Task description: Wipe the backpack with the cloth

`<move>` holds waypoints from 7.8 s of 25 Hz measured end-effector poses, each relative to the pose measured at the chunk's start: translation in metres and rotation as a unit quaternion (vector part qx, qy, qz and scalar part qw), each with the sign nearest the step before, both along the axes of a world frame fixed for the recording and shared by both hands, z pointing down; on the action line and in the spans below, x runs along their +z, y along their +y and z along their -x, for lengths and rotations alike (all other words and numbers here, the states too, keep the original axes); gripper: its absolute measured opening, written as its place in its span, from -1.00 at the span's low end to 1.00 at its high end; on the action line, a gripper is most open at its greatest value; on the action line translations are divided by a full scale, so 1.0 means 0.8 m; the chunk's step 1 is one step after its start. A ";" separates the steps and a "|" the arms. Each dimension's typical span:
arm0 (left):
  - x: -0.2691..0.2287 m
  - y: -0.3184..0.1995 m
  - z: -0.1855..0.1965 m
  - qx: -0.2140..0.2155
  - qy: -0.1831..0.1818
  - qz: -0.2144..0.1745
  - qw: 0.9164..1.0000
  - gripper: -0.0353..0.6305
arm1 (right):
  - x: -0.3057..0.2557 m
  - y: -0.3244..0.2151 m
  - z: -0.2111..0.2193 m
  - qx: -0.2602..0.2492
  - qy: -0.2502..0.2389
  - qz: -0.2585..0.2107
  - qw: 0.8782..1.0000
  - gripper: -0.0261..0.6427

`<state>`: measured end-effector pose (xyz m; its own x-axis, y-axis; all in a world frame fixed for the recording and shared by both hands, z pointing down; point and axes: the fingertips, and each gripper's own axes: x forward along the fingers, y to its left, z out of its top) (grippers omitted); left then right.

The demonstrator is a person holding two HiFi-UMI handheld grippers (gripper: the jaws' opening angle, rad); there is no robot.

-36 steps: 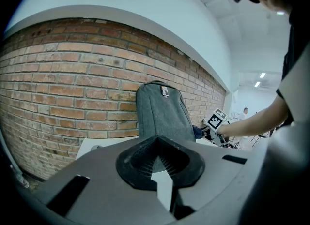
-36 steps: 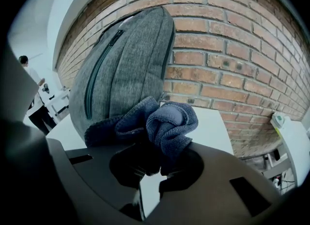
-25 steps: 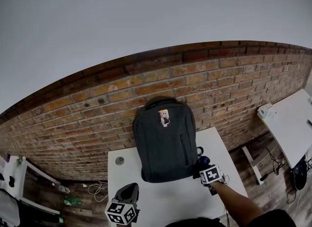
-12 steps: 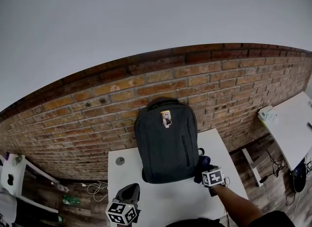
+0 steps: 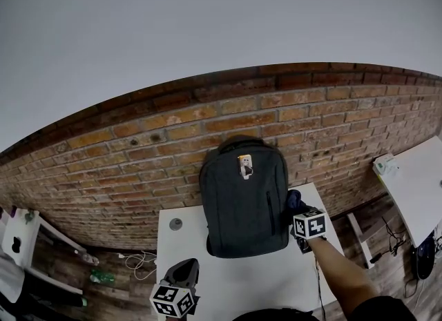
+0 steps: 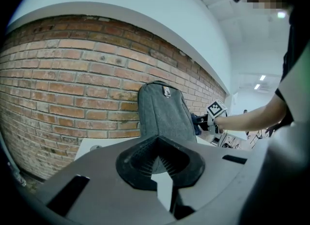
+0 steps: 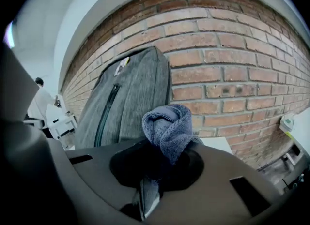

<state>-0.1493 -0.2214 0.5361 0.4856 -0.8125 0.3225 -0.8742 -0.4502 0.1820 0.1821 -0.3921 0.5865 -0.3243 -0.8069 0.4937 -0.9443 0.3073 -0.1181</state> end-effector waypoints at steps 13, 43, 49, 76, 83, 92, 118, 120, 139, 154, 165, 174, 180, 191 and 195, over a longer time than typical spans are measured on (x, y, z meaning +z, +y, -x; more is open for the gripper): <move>0.001 0.002 0.012 -0.016 -0.009 0.001 1.000 -0.92 | -0.157 -0.070 0.020 -0.023 -0.048 -0.143 0.988 -0.81; 0.000 0.017 0.017 -0.031 -0.012 0.004 0.999 -0.92 | -0.133 -0.072 0.121 -0.144 -0.015 -0.078 0.986 -0.81; 0.003 0.019 0.014 -0.024 -0.015 0.009 1.000 -0.92 | -0.107 -0.044 0.114 -0.147 -0.006 -0.072 0.986 -0.81; 0.009 0.007 -0.008 0.015 -0.012 0.012 1.000 -0.92 | 0.033 0.108 0.098 -0.171 -0.030 -0.001 0.985 -0.81; 0.010 0.003 -0.011 0.021 -0.012 0.013 1.000 -0.92 | 0.105 0.150 0.098 -0.195 0.045 0.052 0.978 -0.81; 0.009 0.003 0.001 0.013 -0.015 0.014 1.000 -0.92 | 0.148 0.166 0.129 -0.199 0.033 0.101 0.974 -0.81; 0.013 0.011 0.013 -0.009 0.000 0.011 1.000 -0.92 | -0.056 0.047 0.175 -0.174 -0.020 -0.035 0.984 -0.81; 0.012 0.011 0.017 -0.013 0.001 0.008 1.000 -0.92 | -0.074 0.020 0.170 -0.166 -0.017 -0.041 0.985 -0.81; 0.018 0.015 0.047 -0.052 0.021 0.016 0.998 -0.92 | -0.172 -0.102 0.183 -0.190 0.048 -0.089 0.977 -0.81; 0.017 0.021 0.054 -0.061 0.013 0.018 0.998 -0.92 | -0.224 -0.129 0.219 -0.192 0.040 -0.133 0.972 -0.81; 0.019 0.029 0.054 -0.063 0.015 0.022 0.998 -0.92 | -0.160 -0.098 0.234 -0.190 0.050 -0.081 0.977 -0.81; 0.020 0.037 0.042 -0.048 0.015 0.023 0.998 -0.92 | -0.120 -0.066 0.222 -0.178 0.026 -0.031 0.983 -0.81; 0.022 0.041 0.039 -0.041 0.014 0.027 0.999 -0.92 | -0.095 -0.032 0.224 -0.184 0.030 -0.029 0.982 -0.81; 0.030 0.037 0.032 -0.027 0.016 0.033 0.999 -0.92 | -0.045 0.035 0.223 -0.184 -0.007 -0.008 0.983 -0.81; 0.031 0.033 0.029 -0.023 0.017 0.033 0.999 -0.92 | -0.030 0.058 0.222 -0.187 0.006 -0.027 0.982 -0.81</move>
